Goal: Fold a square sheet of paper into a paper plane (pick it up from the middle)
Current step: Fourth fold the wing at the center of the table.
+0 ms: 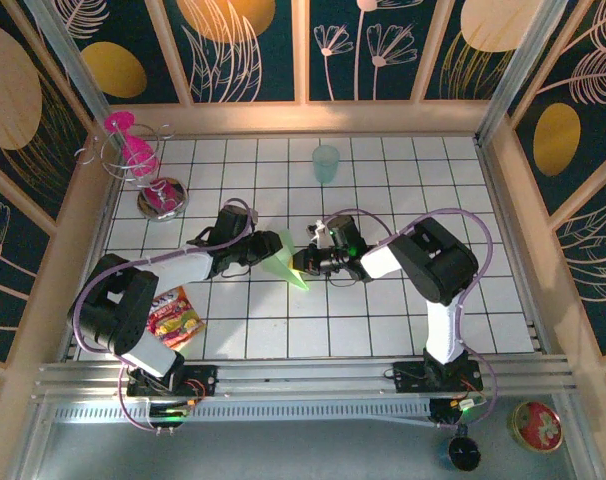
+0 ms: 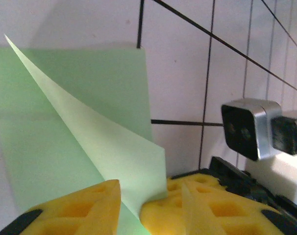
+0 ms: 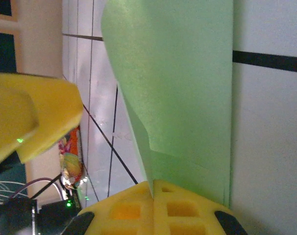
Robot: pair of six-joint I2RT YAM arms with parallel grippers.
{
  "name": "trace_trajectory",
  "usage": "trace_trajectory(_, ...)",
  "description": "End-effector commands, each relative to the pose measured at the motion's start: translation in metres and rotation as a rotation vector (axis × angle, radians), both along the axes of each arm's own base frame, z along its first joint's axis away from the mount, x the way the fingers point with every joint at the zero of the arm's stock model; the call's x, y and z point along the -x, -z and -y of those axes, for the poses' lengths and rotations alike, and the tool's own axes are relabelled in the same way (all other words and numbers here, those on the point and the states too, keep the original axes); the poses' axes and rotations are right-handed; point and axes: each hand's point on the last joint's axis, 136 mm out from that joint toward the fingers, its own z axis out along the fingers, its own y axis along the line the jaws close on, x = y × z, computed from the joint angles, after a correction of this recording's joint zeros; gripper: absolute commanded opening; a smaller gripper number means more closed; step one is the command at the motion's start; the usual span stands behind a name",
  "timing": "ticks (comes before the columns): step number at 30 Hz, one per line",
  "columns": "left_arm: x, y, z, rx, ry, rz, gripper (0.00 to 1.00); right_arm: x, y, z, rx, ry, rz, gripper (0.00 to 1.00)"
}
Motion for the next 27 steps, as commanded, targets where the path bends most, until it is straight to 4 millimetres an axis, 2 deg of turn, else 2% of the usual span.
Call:
trace_trajectory(1,-0.001,-0.009,0.012,0.097,0.029,0.019,0.35,0.001,0.000,0.000,-0.044,0.000,-0.044,0.00)
trace_trajectory(5,-0.002,-0.009,0.016,0.112,0.045,0.032,0.32,0.000,0.002,0.002,-0.047,0.011,-0.064,0.00)
trace_trajectory(12,-0.005,0.002,0.027,0.145,0.083,-0.003,0.27,-0.001,0.003,0.007,-0.062,0.035,-0.083,0.00)
trace_trajectory(22,-0.011,-0.002,0.034,0.166,0.101,0.013,0.26,0.001,0.007,0.012,-0.066,0.056,-0.110,0.00)
trace_trajectory(24,-0.010,0.008,0.034,0.159,0.099,-0.008,0.26,0.001,0.008,0.014,-0.069,0.063,-0.116,0.00)
trace_trajectory(27,-0.012,0.009,0.035,0.160,0.101,-0.006,0.26,0.001,0.009,0.017,-0.076,0.076,-0.128,0.00)
